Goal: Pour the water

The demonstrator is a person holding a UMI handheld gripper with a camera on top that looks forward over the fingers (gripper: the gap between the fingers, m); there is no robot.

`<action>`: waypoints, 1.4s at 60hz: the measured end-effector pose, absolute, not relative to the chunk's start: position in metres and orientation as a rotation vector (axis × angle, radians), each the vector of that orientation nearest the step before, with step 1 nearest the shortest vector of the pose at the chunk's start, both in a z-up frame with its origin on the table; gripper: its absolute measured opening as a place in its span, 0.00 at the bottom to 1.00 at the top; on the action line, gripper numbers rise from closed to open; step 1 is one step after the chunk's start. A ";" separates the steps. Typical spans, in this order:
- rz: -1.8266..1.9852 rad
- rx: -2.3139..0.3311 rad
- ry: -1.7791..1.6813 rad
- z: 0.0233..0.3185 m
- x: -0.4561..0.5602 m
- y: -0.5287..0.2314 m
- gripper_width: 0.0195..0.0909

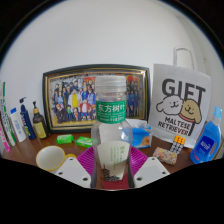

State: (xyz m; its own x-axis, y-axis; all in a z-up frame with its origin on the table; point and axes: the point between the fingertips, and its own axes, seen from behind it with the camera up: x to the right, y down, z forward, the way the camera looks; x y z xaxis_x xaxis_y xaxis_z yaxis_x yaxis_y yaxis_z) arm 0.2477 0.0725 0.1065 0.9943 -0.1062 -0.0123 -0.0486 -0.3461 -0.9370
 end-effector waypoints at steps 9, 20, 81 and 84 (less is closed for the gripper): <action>-0.082 -1.989 0.097 0.066 0.260 0.067 0.32; -0.062 -1.995 0.102 0.047 0.257 0.060 0.37; -0.093 -2.097 0.026 0.206 0.118 -0.214 0.92; -0.078 -2.108 0.040 0.207 0.113 -0.226 0.92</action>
